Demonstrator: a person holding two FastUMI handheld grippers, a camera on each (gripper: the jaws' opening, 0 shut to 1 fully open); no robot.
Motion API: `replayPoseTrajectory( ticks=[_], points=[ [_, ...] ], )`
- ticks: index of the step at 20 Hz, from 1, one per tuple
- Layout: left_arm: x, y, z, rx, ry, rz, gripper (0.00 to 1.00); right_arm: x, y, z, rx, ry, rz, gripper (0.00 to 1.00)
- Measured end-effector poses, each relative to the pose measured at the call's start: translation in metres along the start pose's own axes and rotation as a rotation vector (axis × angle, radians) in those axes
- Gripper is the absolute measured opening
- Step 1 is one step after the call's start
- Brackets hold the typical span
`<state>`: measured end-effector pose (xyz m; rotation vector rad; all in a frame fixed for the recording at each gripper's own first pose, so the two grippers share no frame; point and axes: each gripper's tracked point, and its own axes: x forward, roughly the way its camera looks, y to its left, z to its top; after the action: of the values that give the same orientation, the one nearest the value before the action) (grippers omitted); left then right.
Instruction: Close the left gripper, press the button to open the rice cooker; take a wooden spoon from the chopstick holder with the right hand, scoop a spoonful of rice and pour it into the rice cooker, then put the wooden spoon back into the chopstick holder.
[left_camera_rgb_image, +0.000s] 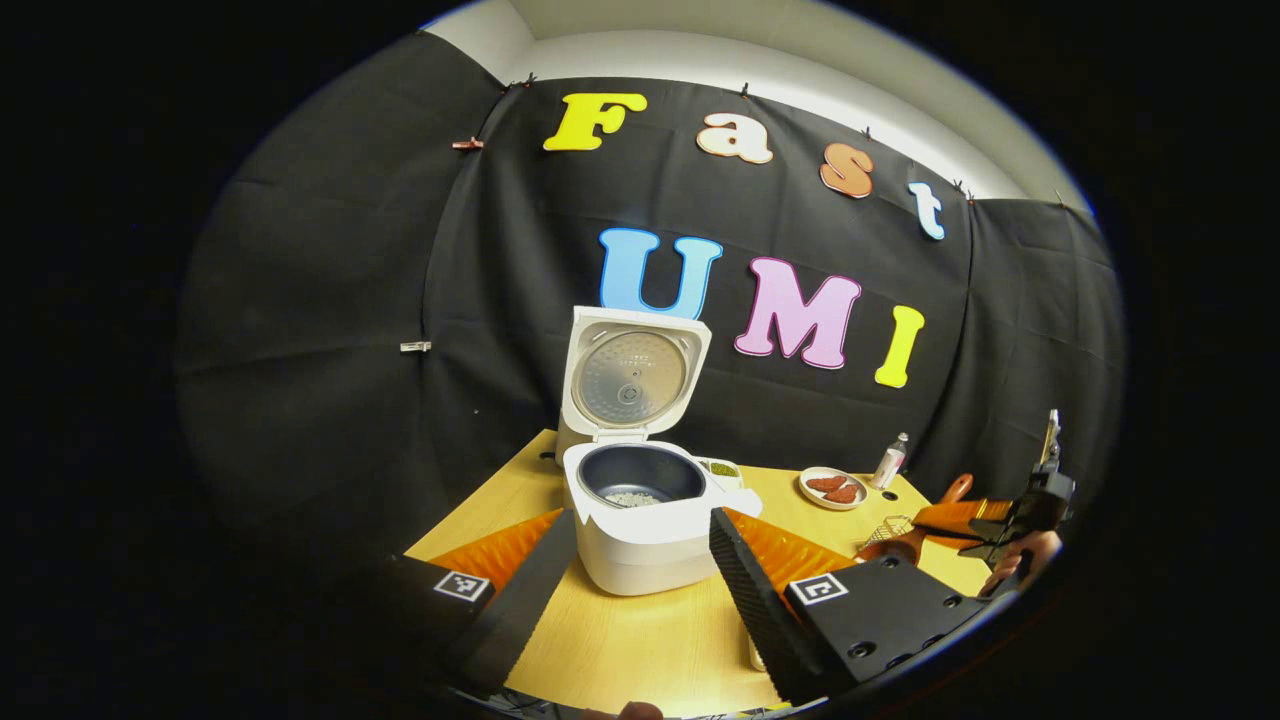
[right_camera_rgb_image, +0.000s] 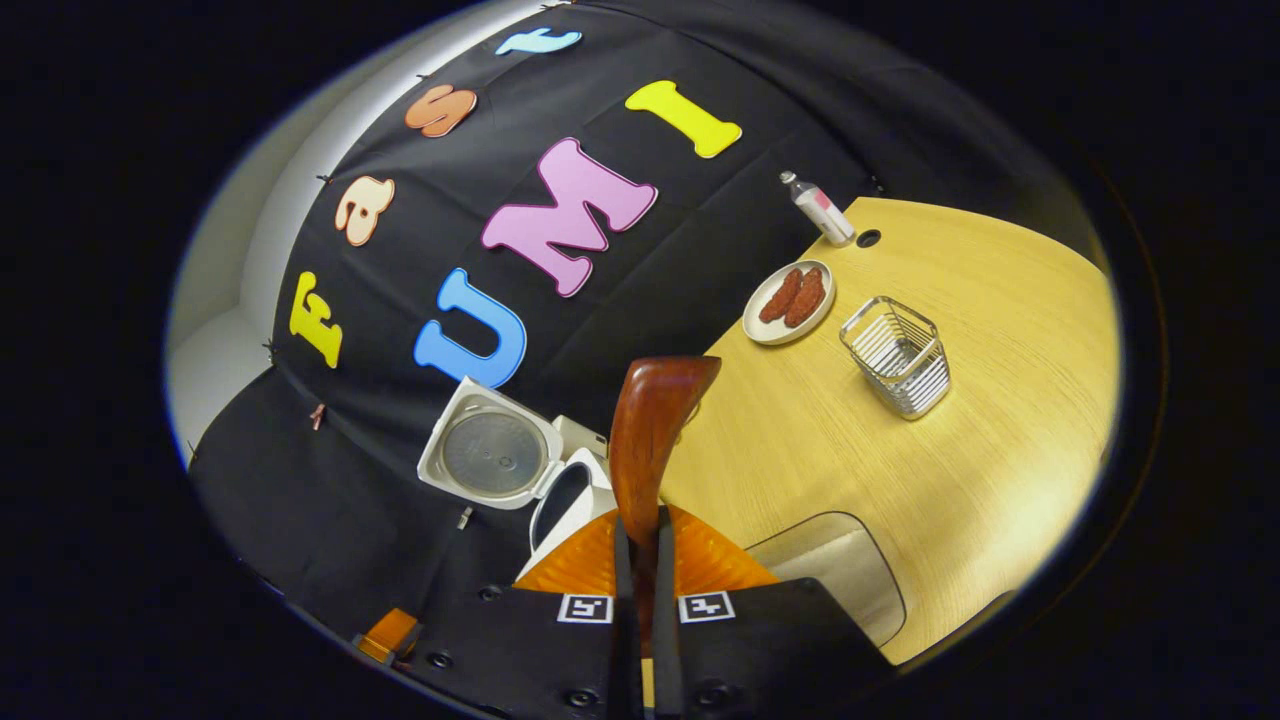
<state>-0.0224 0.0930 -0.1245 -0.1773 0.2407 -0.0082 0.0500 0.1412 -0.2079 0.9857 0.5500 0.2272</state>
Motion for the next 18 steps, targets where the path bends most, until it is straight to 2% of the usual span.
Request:
replayPoseTrajectory(
  ticks=[5, 12, 18],
  points=[
    [0.001, 0.003, -0.001, -0.001, 0.0, 0.006, 0.93, 0.027, 0.061, 0.018, -0.007, -0.023, 0.061, 0.09],
    [0.002, 0.01, -0.002, 0.019, -0.006, 0.003, 0.93, 0.085, 0.15, 0.012, 0.002, -0.005, 0.131, 0.09],
    [0.01, 0.022, -0.005, 0.055, -0.009, 0.0, 0.93, 0.148, 0.191, -0.006, -0.039, -0.029, 0.121, 0.09]
  ],
)
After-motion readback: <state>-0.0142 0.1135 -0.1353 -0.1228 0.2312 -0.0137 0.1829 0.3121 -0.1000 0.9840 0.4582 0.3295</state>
